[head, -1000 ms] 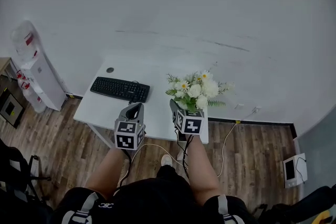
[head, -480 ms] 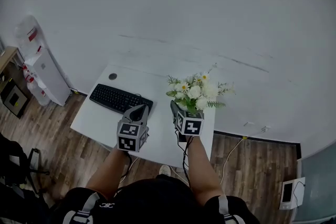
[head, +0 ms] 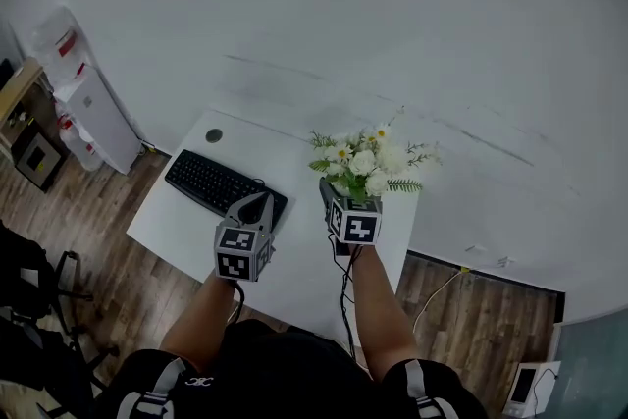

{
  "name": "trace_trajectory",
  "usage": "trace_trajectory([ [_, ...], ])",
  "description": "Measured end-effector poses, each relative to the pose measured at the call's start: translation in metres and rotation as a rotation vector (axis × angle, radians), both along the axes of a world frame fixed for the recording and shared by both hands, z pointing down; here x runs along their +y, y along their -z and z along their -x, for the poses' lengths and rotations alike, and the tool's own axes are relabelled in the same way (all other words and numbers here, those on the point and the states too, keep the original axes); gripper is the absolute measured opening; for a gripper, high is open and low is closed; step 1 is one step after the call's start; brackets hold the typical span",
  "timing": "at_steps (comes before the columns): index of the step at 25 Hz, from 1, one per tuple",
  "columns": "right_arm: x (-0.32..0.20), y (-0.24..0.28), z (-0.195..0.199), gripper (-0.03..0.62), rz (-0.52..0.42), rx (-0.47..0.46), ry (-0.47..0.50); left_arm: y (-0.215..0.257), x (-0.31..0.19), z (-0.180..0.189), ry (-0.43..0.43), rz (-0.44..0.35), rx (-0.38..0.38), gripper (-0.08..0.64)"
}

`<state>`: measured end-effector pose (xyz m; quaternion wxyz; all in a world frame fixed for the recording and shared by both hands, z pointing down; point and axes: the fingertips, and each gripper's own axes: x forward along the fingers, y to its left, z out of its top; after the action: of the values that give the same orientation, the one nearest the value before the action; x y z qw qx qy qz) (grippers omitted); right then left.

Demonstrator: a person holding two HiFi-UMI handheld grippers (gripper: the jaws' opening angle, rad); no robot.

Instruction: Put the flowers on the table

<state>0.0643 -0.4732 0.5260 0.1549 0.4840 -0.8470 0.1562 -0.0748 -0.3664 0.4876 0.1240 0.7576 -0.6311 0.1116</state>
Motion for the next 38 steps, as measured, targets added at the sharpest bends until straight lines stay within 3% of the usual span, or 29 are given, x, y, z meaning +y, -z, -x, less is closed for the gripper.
trace_trajectory([
  [8,-0.055,-0.023,0.037,0.385,0.05,-0.002,0.022,-0.013,-0.035,0.035,0.041,0.02,-0.015,0.012],
  [13,-0.092,-0.035,0.065,0.385,0.008,0.021,0.024,-0.022,-0.057,0.058,0.056,0.033,-0.007,0.012],
  [20,-0.13,-0.065,0.109,0.385,0.049,0.051,0.055,-0.045,-0.069,0.087,0.081,0.069,0.004,0.012],
  [28,-0.174,-0.091,0.164,0.385,0.018,0.071,0.116,-0.081,-0.078,0.12,0.122,0.131,0.035,0.012],
  [38,-0.231,-0.136,0.18,0.387,-0.007,0.057,0.007,-0.106,-0.094,0.152,0.157,0.168,0.008,0.012],
])
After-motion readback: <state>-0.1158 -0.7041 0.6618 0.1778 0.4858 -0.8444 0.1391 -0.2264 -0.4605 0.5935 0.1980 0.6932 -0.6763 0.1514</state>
